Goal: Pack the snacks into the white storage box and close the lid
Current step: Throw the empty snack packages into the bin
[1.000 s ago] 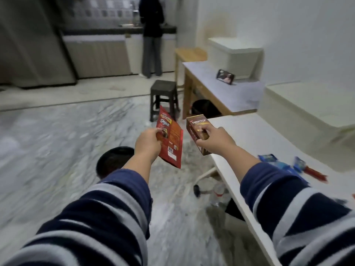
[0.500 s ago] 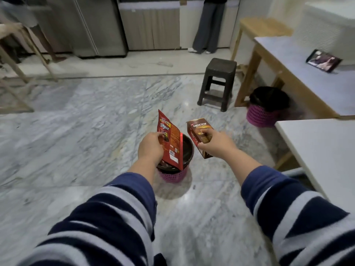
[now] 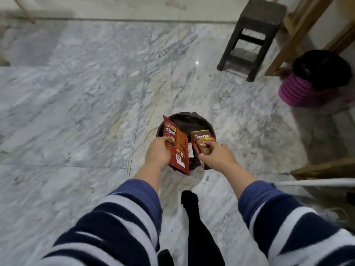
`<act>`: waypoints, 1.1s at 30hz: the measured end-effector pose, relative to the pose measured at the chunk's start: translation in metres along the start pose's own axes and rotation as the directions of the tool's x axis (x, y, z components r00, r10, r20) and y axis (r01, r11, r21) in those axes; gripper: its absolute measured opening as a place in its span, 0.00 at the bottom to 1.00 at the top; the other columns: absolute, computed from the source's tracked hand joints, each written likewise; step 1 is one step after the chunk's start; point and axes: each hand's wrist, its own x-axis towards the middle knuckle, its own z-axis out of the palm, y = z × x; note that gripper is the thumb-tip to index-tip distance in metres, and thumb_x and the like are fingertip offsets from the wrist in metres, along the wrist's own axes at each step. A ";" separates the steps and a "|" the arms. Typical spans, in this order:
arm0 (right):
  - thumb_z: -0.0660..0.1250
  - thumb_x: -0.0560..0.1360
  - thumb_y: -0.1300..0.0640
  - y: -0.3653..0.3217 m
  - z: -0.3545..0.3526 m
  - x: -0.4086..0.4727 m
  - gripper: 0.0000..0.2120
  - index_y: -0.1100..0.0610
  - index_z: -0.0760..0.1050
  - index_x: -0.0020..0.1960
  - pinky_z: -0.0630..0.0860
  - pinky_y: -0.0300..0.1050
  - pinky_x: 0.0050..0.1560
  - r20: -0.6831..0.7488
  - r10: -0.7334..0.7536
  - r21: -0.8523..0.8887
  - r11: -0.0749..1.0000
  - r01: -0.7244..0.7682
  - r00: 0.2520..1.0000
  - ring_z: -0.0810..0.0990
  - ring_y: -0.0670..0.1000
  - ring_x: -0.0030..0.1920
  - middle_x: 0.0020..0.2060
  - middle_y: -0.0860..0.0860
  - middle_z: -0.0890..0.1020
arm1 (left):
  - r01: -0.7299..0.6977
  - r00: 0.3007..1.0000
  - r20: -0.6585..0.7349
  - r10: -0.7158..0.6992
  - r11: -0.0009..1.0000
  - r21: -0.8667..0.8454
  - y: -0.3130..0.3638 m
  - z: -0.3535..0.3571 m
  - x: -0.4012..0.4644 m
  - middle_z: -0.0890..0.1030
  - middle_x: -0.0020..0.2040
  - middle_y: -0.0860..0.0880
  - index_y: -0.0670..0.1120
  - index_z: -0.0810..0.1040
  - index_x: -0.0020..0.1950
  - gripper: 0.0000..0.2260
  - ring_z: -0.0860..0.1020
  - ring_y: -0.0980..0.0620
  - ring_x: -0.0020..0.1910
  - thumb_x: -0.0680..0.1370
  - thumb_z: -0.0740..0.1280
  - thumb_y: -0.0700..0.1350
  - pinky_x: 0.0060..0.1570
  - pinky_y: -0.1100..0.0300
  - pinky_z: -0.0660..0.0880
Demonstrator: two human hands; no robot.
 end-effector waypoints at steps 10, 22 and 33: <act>0.65 0.71 0.40 0.016 0.075 0.181 0.29 0.40 0.65 0.70 0.73 0.53 0.64 0.147 0.127 -0.064 0.991 -0.119 0.981 0.70 0.62 0.64 0.63 0.57 0.69 | 0.164 0.974 0.153 -0.168 0.986 0.037 -0.051 0.109 0.147 0.72 0.68 0.44 0.46 0.70 0.71 0.22 0.73 0.44 0.65 0.77 0.62 0.36 0.65 0.55 0.69; 0.69 0.69 0.40 0.033 0.092 0.216 0.34 0.44 0.63 0.72 0.73 0.54 0.64 0.236 0.162 -0.079 0.986 -0.147 0.958 0.70 0.59 0.66 0.66 0.54 0.69 | 0.272 0.903 0.322 -0.285 0.958 0.086 -0.071 0.138 0.165 0.79 0.60 0.41 0.48 0.64 0.74 0.30 0.79 0.43 0.56 0.73 0.64 0.35 0.58 0.49 0.76; 0.68 0.72 0.47 -0.002 -0.005 0.145 0.31 0.48 0.64 0.73 0.74 0.50 0.63 0.255 0.063 -0.172 0.985 -0.019 0.965 0.73 0.57 0.65 0.66 0.54 0.75 | -0.073 0.888 0.454 -0.076 0.951 0.301 0.003 0.045 0.129 0.75 0.66 0.47 0.50 0.68 0.72 0.25 0.75 0.46 0.63 0.75 0.65 0.40 0.62 0.52 0.73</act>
